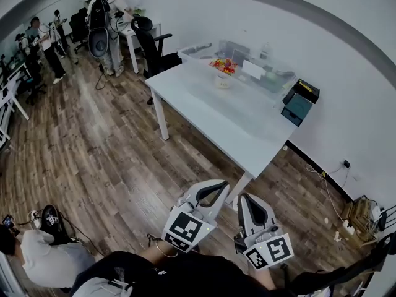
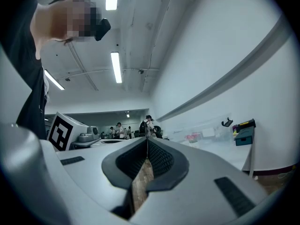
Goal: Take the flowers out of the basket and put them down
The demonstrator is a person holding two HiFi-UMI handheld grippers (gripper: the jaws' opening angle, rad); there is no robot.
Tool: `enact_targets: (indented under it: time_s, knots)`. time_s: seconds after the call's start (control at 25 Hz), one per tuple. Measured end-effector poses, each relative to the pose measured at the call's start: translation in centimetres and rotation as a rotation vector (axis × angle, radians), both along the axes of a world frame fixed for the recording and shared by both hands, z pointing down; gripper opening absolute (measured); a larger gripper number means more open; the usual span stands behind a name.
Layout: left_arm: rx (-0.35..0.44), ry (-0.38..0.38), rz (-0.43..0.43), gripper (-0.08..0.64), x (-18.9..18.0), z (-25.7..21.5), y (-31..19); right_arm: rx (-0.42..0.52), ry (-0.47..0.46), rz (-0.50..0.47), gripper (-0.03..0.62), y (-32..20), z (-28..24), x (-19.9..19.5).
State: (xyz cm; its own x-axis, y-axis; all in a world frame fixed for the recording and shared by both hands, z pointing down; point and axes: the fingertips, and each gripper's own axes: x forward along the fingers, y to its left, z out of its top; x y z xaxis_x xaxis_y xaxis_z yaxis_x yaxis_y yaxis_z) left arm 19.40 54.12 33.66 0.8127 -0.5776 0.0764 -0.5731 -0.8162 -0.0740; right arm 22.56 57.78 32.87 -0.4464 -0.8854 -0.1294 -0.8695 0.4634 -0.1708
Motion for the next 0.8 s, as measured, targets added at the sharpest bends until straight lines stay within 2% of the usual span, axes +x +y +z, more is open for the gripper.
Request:
enact_targets:
  time_s: [0.2, 0.4, 0.8]
  knots:
    - [0.003, 0.014, -0.019, 0.006, -0.9, -0.1, -1.2, -0.011, 0.000, -0.019, 0.012, -1.0, 0.3, -1.0]
    - [-0.010, 0.004, -0.047, 0.006, -0.6, 0.4, -2.7, -0.007, 0.005, -0.038, 0.012, -3.0, 0.2, -0.2]
    - [0.011, 0.002, -0.119, 0.006, 2.4, -0.8, -7.5, 0.015, -0.031, -0.119, 0.012, -8.3, -1.0, 2.9]
